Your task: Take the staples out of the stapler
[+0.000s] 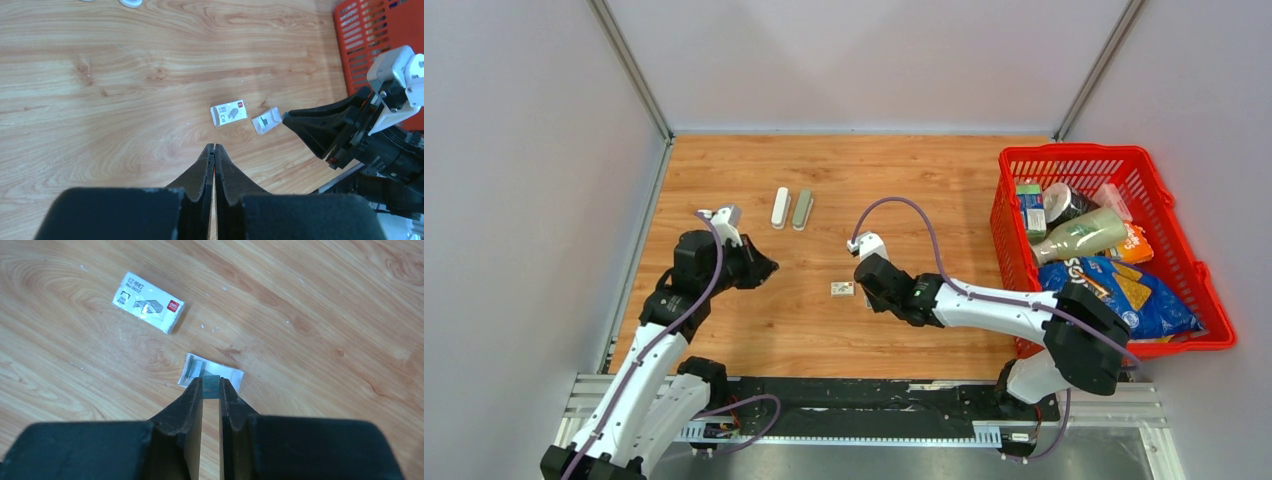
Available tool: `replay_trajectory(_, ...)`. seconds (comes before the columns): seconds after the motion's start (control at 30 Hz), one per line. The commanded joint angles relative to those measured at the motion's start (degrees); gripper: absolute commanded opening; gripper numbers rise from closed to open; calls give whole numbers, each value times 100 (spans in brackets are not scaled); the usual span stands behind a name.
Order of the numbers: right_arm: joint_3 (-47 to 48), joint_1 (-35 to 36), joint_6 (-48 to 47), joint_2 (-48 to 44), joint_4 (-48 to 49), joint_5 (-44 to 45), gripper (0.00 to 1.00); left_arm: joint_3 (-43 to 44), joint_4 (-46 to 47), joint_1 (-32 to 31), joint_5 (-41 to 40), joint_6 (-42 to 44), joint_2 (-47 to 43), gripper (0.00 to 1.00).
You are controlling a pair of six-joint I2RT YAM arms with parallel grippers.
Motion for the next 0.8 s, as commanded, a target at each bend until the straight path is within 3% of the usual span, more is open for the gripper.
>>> replay_trajectory(0.0,-113,-99,526,-93,213,323,14,240,-5,42,289,132,57,7)
replay_trajectory(0.77,-316,-204,983,373,601,314,16,231,47,42,465,247,260,7)
